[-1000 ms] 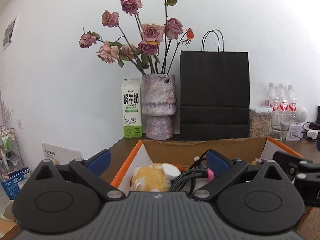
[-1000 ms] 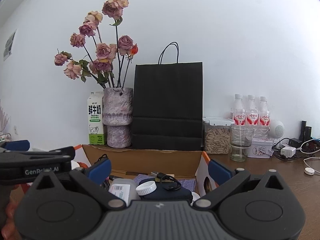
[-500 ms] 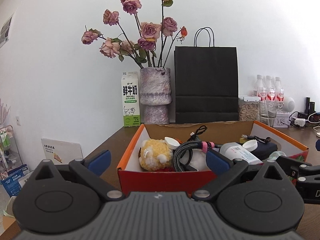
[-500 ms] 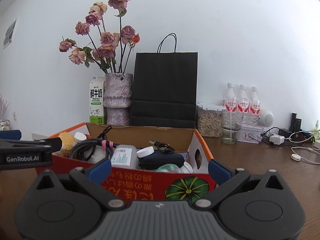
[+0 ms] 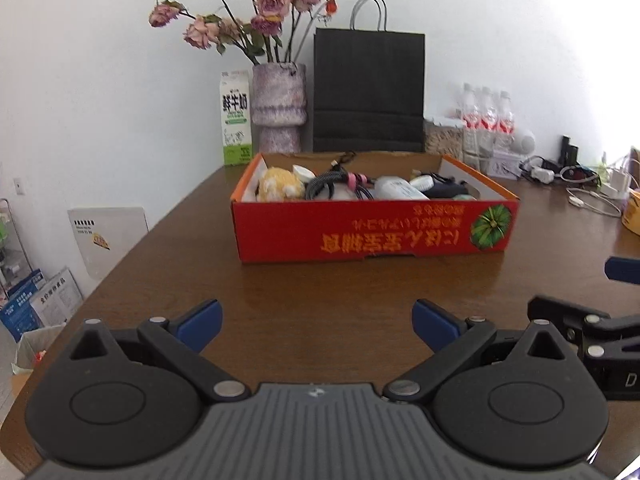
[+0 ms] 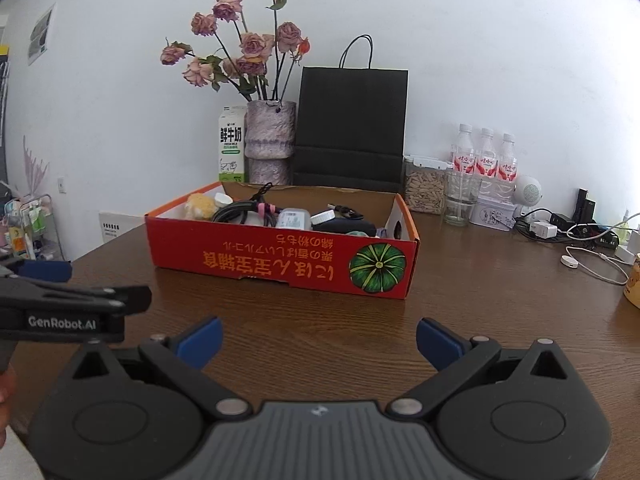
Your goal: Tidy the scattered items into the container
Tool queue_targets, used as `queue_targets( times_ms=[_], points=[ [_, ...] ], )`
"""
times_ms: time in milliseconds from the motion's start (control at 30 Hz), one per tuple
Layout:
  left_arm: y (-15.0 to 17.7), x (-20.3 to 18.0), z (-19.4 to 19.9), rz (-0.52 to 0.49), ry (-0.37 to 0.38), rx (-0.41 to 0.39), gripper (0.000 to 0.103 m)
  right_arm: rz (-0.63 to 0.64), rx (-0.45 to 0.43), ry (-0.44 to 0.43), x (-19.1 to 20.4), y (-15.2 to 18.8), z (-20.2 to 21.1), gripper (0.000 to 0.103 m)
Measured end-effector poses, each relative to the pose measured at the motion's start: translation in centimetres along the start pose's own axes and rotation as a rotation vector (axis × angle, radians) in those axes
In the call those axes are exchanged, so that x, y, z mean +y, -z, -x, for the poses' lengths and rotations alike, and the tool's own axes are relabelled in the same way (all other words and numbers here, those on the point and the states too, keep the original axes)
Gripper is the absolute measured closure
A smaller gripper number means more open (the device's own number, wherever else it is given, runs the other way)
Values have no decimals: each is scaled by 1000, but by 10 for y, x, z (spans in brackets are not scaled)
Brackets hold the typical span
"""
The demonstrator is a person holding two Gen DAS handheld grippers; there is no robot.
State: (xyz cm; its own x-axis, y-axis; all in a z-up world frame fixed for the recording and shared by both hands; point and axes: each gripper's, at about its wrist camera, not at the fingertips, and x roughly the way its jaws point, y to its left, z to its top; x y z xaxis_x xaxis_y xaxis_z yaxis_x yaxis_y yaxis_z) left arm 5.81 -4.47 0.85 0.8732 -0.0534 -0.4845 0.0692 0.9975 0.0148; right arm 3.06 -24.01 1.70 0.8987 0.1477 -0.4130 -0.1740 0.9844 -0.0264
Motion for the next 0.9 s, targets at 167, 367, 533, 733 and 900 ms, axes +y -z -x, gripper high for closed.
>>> queue_targets(
  times_ms=[167,367,533,733,900],
  points=[
    [10,-6,34,-10,-21,-3,0,-17,1,1,5,-1,34,0],
    [12,-2,55,15,-26,-30,0,-17,57,-32,11,7,48,0],
    [9,-1,57,20,-33,-25,0,-21,48,-25,11,5,50,0],
    [9,0,53,25,-42,-3,0,-32,55,-21,8,5,48,0],
    [10,1,51,26,-44,3,0,-34,60,-22,7,5,46,0]
  ],
)
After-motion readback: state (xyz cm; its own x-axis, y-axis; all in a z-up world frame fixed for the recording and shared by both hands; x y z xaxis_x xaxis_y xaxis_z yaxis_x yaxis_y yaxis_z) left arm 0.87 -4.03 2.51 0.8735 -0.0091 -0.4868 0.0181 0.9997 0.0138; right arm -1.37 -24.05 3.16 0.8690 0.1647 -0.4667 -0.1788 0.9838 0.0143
